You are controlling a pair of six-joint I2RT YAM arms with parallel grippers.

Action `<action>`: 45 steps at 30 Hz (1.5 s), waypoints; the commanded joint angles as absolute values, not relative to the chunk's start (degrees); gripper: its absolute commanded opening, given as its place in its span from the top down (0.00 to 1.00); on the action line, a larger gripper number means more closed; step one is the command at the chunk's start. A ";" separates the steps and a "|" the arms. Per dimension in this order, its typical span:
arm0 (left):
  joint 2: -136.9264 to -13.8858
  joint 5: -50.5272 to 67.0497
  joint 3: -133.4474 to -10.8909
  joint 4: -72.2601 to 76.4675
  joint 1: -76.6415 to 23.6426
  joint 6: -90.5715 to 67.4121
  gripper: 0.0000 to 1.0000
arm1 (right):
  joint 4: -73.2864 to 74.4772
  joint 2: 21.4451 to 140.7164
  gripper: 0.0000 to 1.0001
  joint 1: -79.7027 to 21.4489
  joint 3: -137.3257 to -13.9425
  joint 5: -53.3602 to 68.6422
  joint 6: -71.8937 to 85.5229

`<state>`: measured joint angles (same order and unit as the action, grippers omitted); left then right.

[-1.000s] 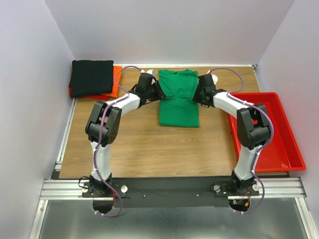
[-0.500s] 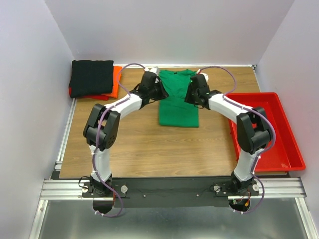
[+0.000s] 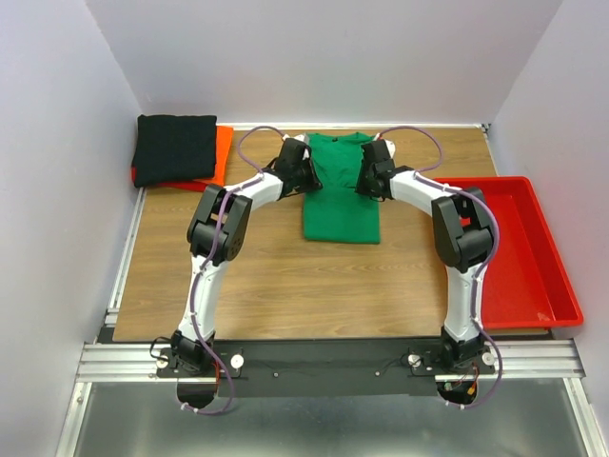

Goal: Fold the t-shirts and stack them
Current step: Fold the tshirt

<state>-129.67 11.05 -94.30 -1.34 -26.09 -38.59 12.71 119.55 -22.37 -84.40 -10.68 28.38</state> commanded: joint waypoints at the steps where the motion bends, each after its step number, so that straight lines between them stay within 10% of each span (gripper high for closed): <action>1: -132.62 11.69 -96.15 -4.04 -25.05 -37.00 0.92 | 12.75 121.64 0.63 -21.71 -85.52 -12.13 27.51; 20: -124.46 11.69 -79.49 1.04 -24.87 -38.49 0.92 | 13.01 119.01 0.63 -21.71 -74.82 -7.30 29.35; 45: -92.38 12.31 -42.18 11.26 -28.30 -40.26 0.92 | 10.46 84.83 0.64 -33.13 -44.02 -3.15 37.79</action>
<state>-95.29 12.58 -41.45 12.53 -28.23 -41.54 7.55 88.36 -33.06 -43.46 -2.24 37.21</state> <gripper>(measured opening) 0.080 0.361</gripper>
